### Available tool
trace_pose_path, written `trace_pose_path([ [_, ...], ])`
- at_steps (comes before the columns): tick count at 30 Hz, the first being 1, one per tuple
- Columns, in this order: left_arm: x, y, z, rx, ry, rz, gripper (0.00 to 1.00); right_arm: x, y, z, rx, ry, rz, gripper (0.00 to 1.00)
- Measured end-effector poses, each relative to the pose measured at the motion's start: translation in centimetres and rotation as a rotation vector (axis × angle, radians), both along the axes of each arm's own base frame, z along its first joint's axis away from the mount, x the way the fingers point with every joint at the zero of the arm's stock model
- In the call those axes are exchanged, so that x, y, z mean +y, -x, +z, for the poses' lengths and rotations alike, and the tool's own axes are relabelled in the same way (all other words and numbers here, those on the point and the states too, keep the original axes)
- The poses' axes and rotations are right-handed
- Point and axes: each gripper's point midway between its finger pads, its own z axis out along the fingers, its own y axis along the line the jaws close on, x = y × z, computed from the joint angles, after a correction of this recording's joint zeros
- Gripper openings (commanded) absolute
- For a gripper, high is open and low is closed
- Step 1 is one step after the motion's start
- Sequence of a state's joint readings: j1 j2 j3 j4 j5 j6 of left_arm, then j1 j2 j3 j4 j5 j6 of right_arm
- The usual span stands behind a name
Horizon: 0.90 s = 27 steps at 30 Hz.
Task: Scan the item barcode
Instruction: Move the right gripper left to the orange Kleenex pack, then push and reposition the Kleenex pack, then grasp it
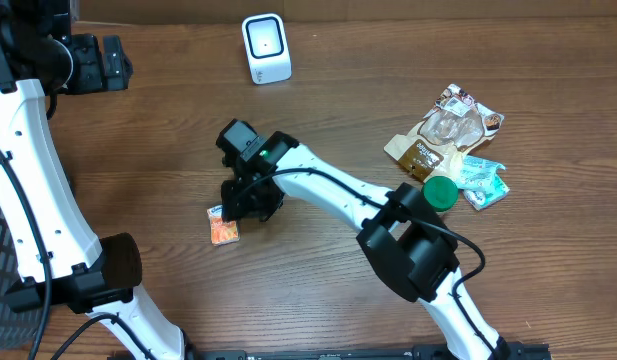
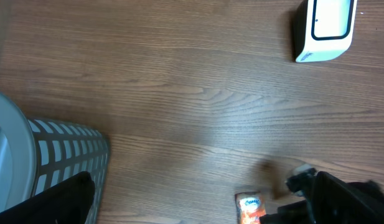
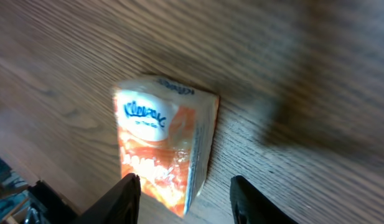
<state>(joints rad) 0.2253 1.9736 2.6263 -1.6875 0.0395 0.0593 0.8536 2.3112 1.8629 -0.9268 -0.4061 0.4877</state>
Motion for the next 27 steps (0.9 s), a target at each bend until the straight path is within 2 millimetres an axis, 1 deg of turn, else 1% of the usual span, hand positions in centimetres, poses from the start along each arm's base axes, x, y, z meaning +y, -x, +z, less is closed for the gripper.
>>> trace_pose_path([
  [4,0.0,0.0,0.0,0.000,0.000,0.000,0.99,0.2,0.6,-0.7,0.001,0.025,-0.001,0.35],
  [12,0.0,0.0,0.0,0.000,0.000,0.000,1.00,0.3,0.8,-1.6,-0.011,0.062,-0.028,0.27],
  [14,0.0,0.0,0.0,0.000,0.000,0.000,0.99,0.3,0.8,-1.8,-0.011,0.067,-0.029,0.21],
  [15,0.0,0.0,0.0,0.000,0.000,0.000,1.00,0.3,0.8,-1.8,-0.011,0.068,-0.029,0.16],
  [16,0.0,0.0,0.0,0.000,0.000,0.000,1.00,0.3,0.8,-1.8,-0.008,0.068,-0.032,0.08],
  [17,0.0,0.0,0.0,0.000,0.000,0.000,1.00,0.3,0.8,-1.9,-0.009,0.068,-0.030,0.04],
  [20,0.0,0.0,0.0,0.000,0.000,0.000,0.99,0.3,0.9,-1.9,-0.005,0.071,-0.033,0.04],
  [23,0.0,0.0,0.0,0.000,0.000,0.000,0.99,-0.6,1.4,-1.8,0.024,0.091,-0.011,0.04],
  [25,0.0,0.0,0.0,0.000,0.000,0.000,0.99,-2.2,1.7,-1.6,0.059,0.129,0.020,0.04],
  [27,0.0,0.0,0.0,0.000,0.000,0.000,1.00,-4.5,1.2,-1.0,0.092,0.162,0.051,0.04],
])
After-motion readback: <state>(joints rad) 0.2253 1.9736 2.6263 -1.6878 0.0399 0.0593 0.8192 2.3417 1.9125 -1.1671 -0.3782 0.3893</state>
